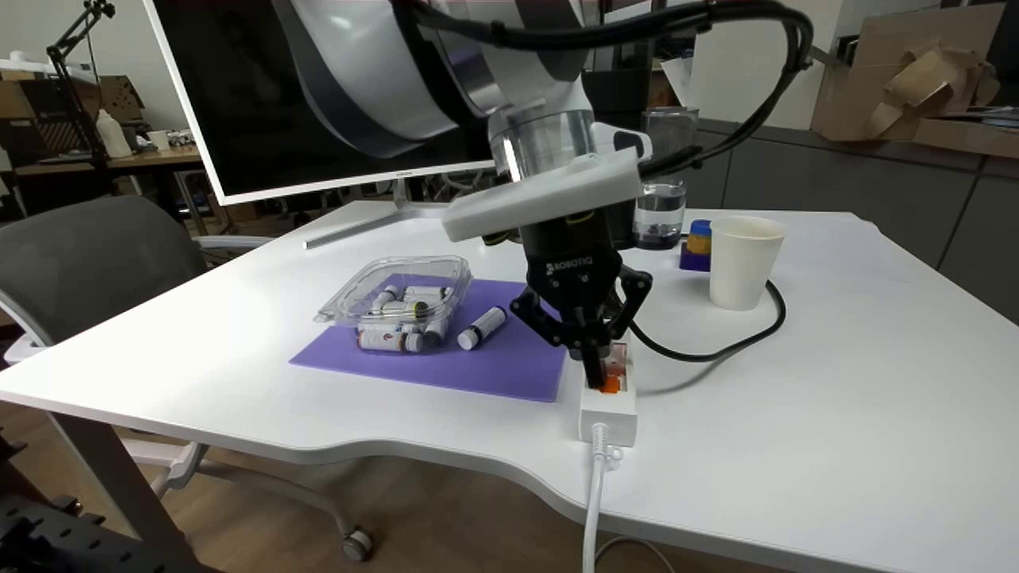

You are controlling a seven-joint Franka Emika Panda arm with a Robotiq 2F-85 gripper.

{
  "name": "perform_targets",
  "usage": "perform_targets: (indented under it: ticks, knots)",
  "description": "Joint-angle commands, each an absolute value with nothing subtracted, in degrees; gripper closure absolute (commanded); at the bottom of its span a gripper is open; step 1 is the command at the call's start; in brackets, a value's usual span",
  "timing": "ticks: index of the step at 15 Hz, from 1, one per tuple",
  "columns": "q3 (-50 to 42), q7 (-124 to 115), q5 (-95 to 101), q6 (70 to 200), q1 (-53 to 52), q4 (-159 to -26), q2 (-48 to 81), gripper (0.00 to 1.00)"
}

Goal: Turn off the extension cable

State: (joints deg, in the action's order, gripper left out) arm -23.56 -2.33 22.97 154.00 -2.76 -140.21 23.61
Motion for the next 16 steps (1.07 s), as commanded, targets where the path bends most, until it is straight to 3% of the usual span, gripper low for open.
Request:
perform_targets:
  ticks: [1,2,4,9,14,16]
  knots:
    - [-24.7,-6.7,28.0,153.9,-3.6,-147.1,14.5,1.00]
    - [-24.9,-7.5,29.6,154.3,-3.5,-148.5,12.3,1.00]
    - [-24.3,-8.5,31.8,154.4,-2.2,-150.8,7.6,0.72]
    - [-21.1,-10.3,37.5,155.1,3.2,-153.3,-1.8,0.38]
    - [-16.4,-7.6,35.7,155.4,9.3,-155.2,-9.2,0.07]
    - [-15.2,-5.3,30.1,153.9,10.2,-155.9,-11.5,0.00]
